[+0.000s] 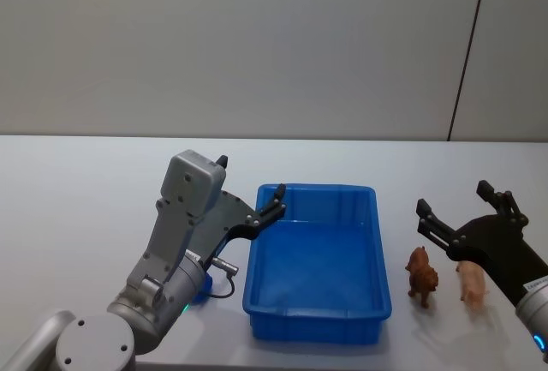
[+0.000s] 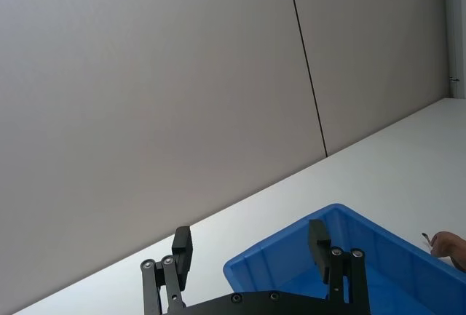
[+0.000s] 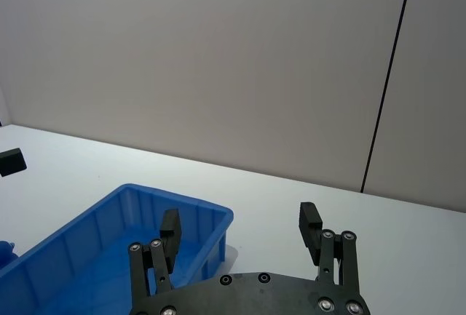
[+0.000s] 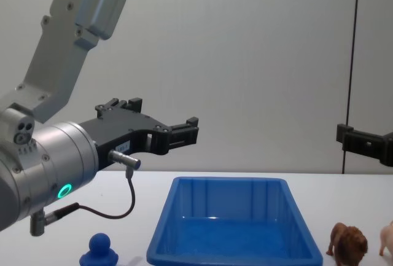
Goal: Pick up the two dolls from the table and place them into the box.
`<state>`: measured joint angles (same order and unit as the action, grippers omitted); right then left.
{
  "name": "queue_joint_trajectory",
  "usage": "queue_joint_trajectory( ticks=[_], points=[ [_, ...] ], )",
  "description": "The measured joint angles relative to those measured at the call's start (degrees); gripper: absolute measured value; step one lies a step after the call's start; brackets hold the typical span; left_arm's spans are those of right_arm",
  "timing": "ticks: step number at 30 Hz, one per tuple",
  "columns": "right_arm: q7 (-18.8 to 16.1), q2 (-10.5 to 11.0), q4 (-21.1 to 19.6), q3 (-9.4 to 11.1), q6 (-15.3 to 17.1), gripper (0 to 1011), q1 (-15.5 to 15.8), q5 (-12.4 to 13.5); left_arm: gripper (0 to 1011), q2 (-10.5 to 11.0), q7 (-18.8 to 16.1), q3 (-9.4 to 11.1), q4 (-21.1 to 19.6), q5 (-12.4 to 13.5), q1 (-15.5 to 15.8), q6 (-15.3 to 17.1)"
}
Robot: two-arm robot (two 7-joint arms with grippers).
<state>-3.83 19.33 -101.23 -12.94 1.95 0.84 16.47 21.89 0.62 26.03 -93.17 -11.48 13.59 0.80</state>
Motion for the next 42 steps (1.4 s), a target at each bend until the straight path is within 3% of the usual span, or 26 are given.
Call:
queue_joint_trajectory(
  ticks=[32,42],
  points=[
    [-0.05,0.04,0.01,0.04,0.0,1000,-0.03,0.02,1002,0.0,0.0,0.0,0.0,0.0,0.0,0.0],
    [-1.77,1.18,0.47,1.29,0.83,1000,-0.65,1.4,1002,0.0,0.0,0.0,0.0,0.0,0.0,0.0]
  ],
)
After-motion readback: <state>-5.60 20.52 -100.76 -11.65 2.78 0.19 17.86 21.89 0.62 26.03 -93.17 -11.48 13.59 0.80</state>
